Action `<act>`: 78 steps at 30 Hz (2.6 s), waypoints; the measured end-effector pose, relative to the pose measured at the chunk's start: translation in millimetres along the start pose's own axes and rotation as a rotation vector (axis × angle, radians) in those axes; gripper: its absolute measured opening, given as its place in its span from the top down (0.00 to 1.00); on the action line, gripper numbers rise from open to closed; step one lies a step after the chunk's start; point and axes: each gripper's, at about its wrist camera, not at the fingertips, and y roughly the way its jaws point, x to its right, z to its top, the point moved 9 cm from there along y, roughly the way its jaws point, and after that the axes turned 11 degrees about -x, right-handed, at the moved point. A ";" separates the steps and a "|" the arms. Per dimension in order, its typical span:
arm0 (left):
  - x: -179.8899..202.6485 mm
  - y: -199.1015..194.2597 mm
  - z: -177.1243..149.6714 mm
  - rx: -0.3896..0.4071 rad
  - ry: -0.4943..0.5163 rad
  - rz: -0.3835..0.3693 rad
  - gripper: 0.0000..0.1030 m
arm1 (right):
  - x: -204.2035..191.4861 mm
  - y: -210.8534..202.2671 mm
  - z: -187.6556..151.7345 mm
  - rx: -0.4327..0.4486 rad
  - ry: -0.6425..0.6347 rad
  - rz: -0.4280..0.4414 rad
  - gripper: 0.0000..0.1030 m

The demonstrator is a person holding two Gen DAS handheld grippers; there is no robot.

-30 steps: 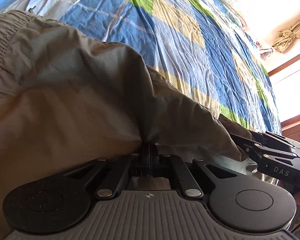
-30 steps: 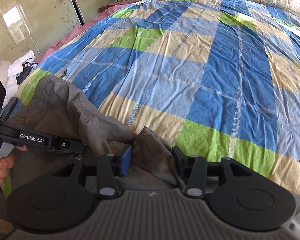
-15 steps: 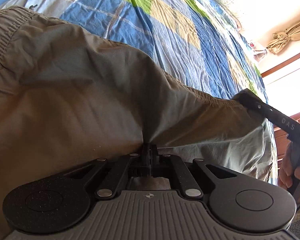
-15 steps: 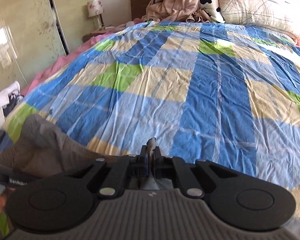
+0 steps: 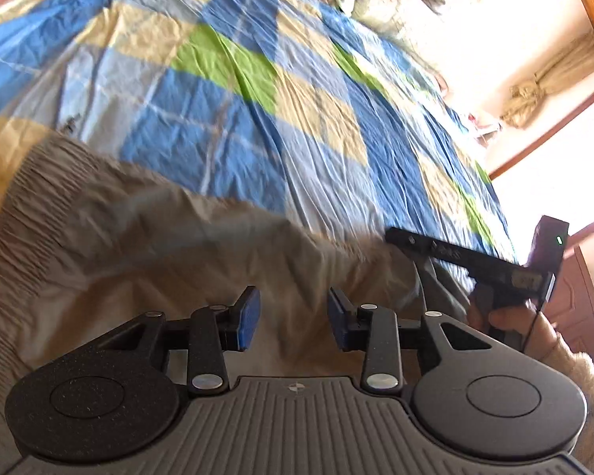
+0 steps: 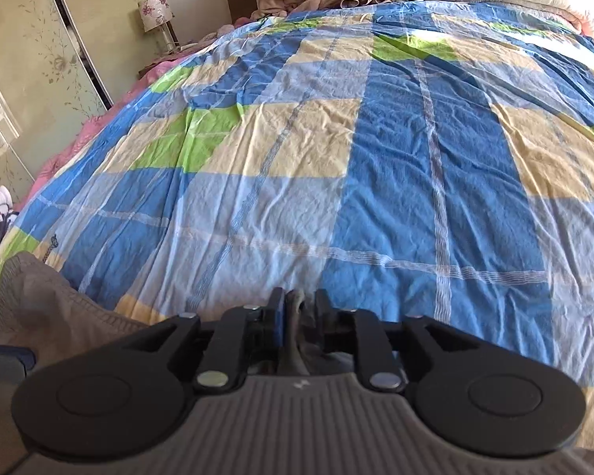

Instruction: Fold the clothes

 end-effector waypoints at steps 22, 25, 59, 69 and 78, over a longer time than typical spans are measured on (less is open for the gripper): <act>-77.4 26.8 16.4 -0.015 -0.212 0.161 0.70 | 183.2 -161.7 -111.9 0.180 0.426 -0.431 0.53; -76.7 26.7 15.9 -0.016 -0.208 0.169 0.70 | 187.1 -148.6 -112.2 0.150 0.400 -0.436 0.51; -56.6 -32.4 -0.9 0.047 -0.116 0.125 0.34 | 191.8 -198.6 -135.4 0.234 0.522 -0.491 0.49; -69.6 -51.3 -68.0 -0.011 -0.067 0.195 0.34 | 86.5 -195.8 -182.0 0.217 0.485 -0.085 0.49; -85.6 -43.6 -87.6 -0.034 -0.100 0.222 0.35 | 74.0 -176.1 -237.0 0.155 0.619 -0.036 0.49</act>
